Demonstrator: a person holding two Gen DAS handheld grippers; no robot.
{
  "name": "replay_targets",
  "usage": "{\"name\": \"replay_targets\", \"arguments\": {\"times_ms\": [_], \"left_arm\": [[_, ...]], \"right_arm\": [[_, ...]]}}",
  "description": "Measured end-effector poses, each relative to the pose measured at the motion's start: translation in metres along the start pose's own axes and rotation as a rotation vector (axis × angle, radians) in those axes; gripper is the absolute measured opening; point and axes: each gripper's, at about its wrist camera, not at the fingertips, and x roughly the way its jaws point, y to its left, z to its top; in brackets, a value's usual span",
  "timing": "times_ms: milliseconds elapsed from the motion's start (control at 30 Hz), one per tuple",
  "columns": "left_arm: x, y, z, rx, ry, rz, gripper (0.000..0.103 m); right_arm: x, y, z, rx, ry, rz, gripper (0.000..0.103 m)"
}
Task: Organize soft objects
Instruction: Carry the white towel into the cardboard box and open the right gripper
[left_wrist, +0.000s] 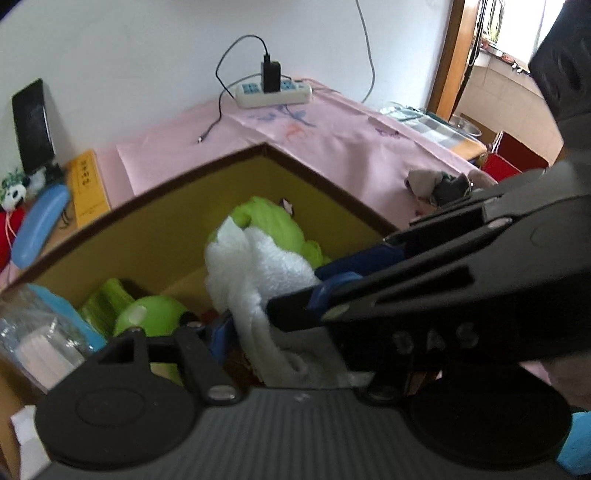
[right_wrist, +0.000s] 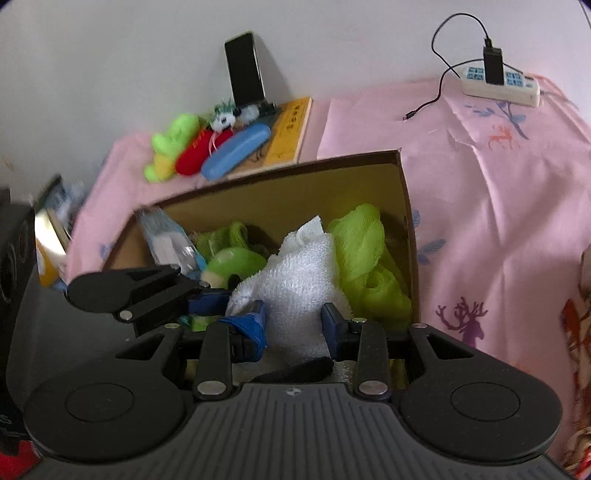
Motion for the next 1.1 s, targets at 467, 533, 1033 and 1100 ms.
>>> {"name": "replay_targets", "arguments": {"times_ms": [467, 533, 1033, 1100], "left_arm": [[-0.004, 0.002, -0.005, -0.072, 0.033, 0.033, 0.073], [-0.008, 0.001, -0.005, -0.073, 0.024, 0.054, 0.073], [-0.036, -0.019, 0.007, -0.093, -0.02, 0.206, 0.074], [-0.036, -0.022, 0.009, -0.12, -0.015, 0.231, 0.074]], "right_arm": [[-0.006, 0.002, 0.005, 0.063, 0.059, 0.042, 0.018], [-0.011, 0.001, 0.006, 0.07, 0.049, 0.058, 0.018], [-0.044, -0.017, -0.004, 0.081, -0.056, 0.018, 0.018], [-0.047, -0.02, -0.005, 0.068, -0.057, 0.019, 0.018]]}}
